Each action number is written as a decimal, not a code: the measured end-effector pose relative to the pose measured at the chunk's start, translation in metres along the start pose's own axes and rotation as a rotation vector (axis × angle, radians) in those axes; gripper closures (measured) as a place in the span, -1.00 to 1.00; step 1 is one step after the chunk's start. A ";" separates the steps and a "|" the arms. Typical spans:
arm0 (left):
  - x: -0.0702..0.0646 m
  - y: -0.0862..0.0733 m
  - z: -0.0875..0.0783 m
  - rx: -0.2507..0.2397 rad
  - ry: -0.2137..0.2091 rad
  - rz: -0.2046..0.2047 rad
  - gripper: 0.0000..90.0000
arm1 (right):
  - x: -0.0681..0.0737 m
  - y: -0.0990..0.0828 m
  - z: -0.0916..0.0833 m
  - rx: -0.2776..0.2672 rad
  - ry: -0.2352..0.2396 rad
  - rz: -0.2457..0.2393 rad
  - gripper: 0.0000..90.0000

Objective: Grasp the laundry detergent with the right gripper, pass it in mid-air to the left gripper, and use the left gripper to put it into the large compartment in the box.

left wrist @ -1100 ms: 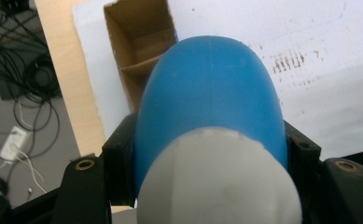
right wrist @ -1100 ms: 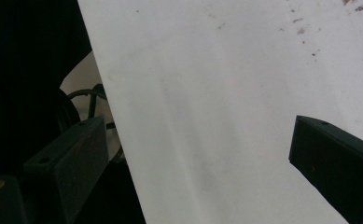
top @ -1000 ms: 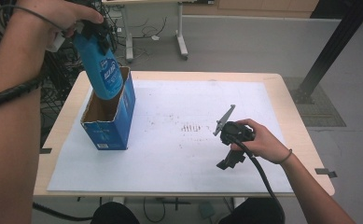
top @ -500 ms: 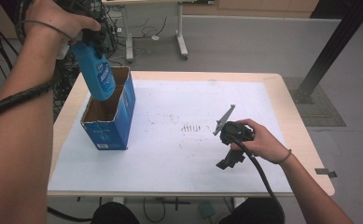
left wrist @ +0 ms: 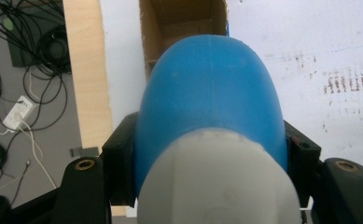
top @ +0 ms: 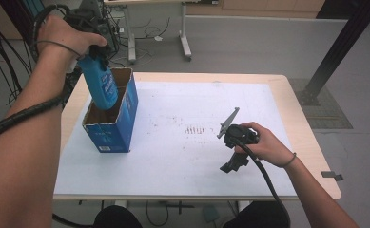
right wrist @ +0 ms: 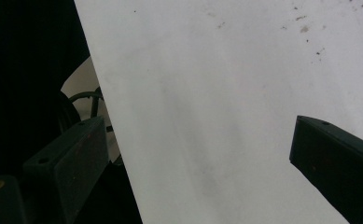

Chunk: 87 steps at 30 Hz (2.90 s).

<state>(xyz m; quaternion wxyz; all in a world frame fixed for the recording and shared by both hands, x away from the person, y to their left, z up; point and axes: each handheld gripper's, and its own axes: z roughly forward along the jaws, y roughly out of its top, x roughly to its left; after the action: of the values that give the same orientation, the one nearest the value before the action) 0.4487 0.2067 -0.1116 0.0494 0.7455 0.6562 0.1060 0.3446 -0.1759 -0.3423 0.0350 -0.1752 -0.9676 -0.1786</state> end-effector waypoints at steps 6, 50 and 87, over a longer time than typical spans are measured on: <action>0.001 -0.002 0.020 0.020 0.006 -0.007 -0.16 | -0.001 0.000 0.001 -0.003 -0.001 0.004 -0.90; 0.000 -0.022 0.135 0.066 0.006 -0.037 -0.16 | -0.002 -0.003 0.008 0.007 -0.004 0.012 -0.89; -0.002 -0.029 0.158 0.083 -0.019 -0.047 -0.17 | -0.002 -0.003 0.010 0.001 -0.002 0.007 -0.88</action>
<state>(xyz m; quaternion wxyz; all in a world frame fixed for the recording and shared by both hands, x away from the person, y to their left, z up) 0.4553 0.2190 -0.2719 0.0272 0.7324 0.6767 0.0702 0.3456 -0.1759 -0.3529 0.0347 -0.1789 -0.9671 -0.1777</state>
